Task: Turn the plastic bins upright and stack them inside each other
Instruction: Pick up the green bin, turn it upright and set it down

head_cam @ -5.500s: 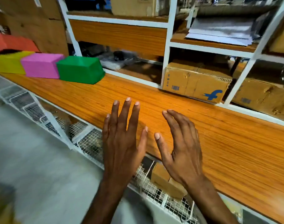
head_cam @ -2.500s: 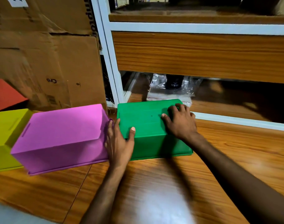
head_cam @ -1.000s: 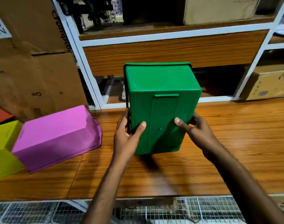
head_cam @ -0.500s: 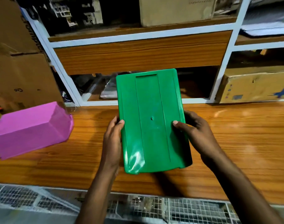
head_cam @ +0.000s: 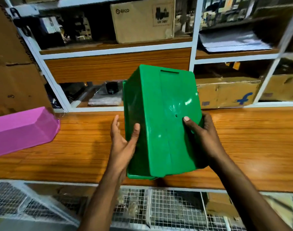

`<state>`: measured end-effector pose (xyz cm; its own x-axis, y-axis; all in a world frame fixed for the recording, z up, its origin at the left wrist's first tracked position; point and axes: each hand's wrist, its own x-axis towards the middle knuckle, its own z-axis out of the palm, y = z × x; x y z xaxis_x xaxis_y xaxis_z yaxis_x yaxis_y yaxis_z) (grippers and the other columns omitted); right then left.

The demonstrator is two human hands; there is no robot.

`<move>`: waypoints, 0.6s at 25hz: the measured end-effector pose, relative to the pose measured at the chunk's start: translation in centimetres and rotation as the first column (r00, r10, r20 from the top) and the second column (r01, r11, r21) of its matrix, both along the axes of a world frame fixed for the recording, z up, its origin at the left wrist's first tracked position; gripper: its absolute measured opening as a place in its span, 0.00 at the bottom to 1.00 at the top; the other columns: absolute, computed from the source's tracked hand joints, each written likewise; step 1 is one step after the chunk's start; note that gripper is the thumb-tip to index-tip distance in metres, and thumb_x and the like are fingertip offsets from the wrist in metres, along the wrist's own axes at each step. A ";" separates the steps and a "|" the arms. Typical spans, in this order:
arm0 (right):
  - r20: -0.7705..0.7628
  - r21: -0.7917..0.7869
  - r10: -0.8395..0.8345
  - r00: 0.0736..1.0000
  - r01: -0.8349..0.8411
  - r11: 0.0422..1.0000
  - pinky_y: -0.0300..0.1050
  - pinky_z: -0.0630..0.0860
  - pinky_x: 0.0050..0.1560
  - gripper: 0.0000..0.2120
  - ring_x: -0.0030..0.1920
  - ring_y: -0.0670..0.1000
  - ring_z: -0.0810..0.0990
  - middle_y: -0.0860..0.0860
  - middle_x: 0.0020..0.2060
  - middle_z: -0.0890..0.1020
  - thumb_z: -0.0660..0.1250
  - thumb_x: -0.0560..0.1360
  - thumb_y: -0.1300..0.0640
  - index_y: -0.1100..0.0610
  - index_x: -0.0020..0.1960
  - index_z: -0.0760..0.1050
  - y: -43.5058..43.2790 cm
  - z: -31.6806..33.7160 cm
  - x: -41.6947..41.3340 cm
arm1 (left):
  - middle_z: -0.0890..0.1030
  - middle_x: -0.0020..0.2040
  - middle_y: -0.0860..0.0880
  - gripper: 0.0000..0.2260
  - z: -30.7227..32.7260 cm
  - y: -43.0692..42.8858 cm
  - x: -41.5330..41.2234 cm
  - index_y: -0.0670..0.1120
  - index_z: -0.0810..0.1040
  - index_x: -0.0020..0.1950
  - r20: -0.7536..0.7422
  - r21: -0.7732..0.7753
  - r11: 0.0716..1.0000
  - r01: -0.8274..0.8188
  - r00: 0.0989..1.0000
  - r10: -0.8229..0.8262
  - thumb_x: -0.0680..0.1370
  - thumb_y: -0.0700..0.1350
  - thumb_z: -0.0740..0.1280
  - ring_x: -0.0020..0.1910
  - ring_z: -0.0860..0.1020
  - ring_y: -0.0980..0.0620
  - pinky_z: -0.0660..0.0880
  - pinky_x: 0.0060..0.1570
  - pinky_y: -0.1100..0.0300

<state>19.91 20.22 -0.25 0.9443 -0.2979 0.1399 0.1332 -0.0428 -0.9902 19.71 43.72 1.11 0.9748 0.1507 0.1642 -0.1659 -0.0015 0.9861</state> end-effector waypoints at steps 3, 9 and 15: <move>-0.009 -0.311 -0.033 0.999 0.029 0.950 0.54 0.63 0.77 0.45 0.75 0.48 0.66 0.49 0.76 0.66 0.63 0.68 0.26 0.44 0.80 0.59 -2.7 0.9 -4.0 | 0.77 0.66 0.57 0.34 -0.5 -4.0 -2.2 0.48 0.67 0.75 -0.094 -0.201 0.979 0.031 0.994 -0.051 0.70 0.54 0.72 0.49 0.82 0.68 0.78 0.42 0.73; -0.129 -0.466 0.037 0.991 -0.094 0.880 0.57 0.39 0.82 0.50 0.83 0.46 0.39 0.45 0.85 0.43 0.49 0.69 0.20 0.41 0.84 0.44 -9.2 3.5 -10.0 | 0.82 0.66 0.44 0.16 -0.3 -14.2 -6.4 0.45 0.74 0.72 -0.150 -0.285 0.956 -0.066 0.988 0.023 0.84 0.44 0.63 0.66 0.79 0.45 0.74 0.69 0.47; 0.039 -0.106 0.068 0.997 -0.063 0.992 0.57 0.68 0.76 0.50 0.77 0.52 0.71 0.48 0.78 0.71 0.76 0.66 0.32 0.43 0.81 0.57 -21.2 3.4 -11.4 | 0.82 0.66 0.49 0.15 2.7 -27.3 -9.3 0.49 0.75 0.71 -0.055 -0.385 0.906 0.177 0.975 -0.214 0.86 0.44 0.59 0.63 0.81 0.53 0.78 0.63 0.54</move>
<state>8.53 -1.02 3.11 0.9538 -0.2171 0.2076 0.1811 -0.1356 -0.9741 10.37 16.47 3.86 0.9992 -0.0120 0.0394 -0.0315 0.3953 0.9180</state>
